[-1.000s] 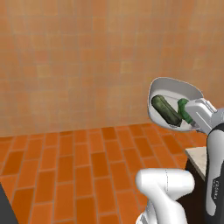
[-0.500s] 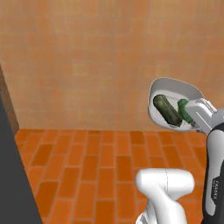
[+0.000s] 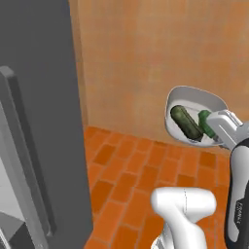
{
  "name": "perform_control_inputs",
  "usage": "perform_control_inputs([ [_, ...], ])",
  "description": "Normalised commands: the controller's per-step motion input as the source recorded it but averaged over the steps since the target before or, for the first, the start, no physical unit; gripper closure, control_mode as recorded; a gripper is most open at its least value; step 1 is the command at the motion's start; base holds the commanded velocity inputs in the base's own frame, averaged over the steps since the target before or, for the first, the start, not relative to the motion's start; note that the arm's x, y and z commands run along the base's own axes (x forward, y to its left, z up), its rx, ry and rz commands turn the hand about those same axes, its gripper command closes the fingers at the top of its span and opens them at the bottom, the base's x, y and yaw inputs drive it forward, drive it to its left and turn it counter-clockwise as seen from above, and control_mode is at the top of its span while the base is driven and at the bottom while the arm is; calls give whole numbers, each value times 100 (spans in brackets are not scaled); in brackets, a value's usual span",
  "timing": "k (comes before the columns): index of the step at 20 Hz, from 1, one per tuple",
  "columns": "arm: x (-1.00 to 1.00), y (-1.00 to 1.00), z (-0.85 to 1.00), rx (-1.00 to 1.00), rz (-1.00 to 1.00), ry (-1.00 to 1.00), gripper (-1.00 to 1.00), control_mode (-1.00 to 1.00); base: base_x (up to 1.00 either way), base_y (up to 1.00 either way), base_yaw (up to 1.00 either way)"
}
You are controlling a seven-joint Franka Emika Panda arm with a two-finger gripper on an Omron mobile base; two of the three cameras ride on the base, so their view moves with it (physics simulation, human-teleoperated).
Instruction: Take the meat container that has the fish and place it on the second highest rack of the freezer. Then take the vegetable container that has the broccoli and cucumber and place it on the highest rack of the freezer.
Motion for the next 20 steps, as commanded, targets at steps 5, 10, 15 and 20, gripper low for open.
perform_control_inputs([
  [5, 0, 0, 0, 0, 0, 0, 100, 100, 66, -62, 68],
  [10, 0, 0, 0, 0, 0, 0, 100, 100, 1, -65, 66],
  [15, 0, 0, 0, 0, 0, 0, 100, 100, 5, -18, 73],
  [20, 0, 0, 0, 0, 0, 0, 100, 100, 0, -29, 81],
])
